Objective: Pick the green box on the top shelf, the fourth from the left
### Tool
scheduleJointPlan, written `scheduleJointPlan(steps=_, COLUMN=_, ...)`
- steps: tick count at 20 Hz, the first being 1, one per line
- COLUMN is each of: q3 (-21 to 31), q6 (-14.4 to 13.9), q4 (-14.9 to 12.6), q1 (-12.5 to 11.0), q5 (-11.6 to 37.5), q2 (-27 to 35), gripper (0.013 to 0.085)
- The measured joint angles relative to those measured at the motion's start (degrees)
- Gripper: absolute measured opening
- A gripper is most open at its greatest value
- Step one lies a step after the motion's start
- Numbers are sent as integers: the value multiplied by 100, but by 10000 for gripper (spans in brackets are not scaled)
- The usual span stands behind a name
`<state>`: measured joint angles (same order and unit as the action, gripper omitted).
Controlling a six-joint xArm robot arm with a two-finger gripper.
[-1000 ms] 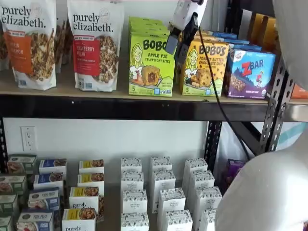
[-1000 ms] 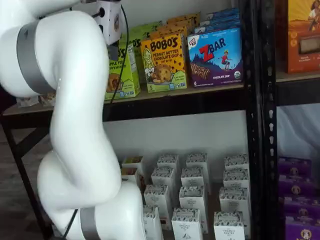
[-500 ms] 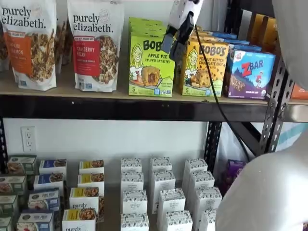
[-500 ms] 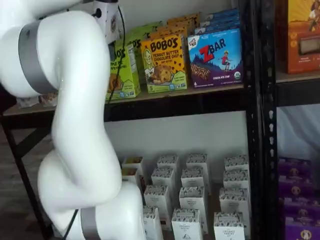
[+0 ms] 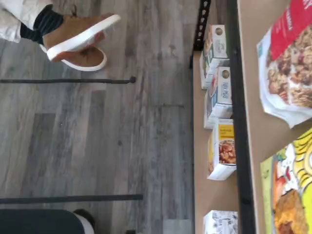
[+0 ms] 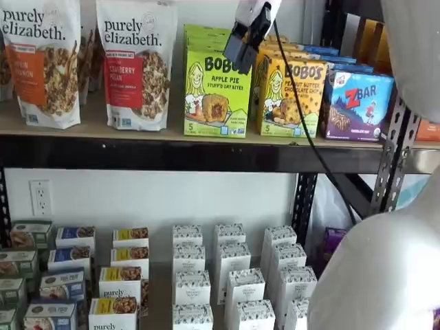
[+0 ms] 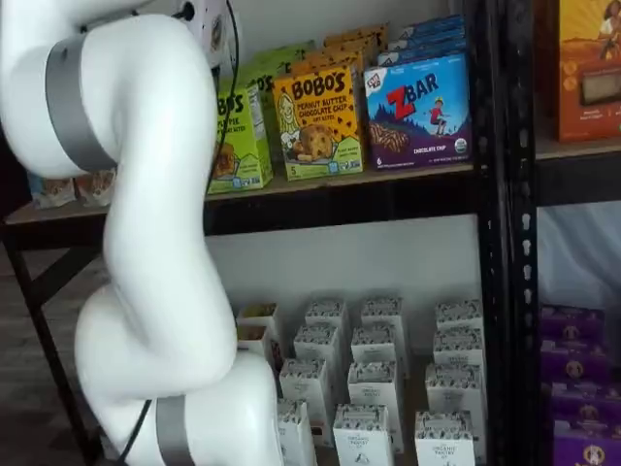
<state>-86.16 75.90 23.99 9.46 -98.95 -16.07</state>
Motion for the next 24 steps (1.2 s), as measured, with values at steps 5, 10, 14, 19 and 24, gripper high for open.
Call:
scheduleJointPlan(steps=5, q3=-248, q6=-3, q4=45, q1=-28, q5=16, q2=188, gripper=850)
scheduleJointPlan(steps=10, q3=-477, q6=-4, q4=144, q1=-62, q5=61, q2=369, gripper=850)
scheduleJointPlan(steps=14, q3=-634, q6=4, q4=169, q1=-91, q5=129, q2=488, gripper=850)
scheduleJointPlan(steps=19, q3=-763, q6=33, q4=165, q1=-131, q5=232, q2=596, gripper=850)
scheduleJointPlan(steps=24, q3=-926, q6=53, q4=157, q1=-164, q5=292, q2=729, gripper=850)
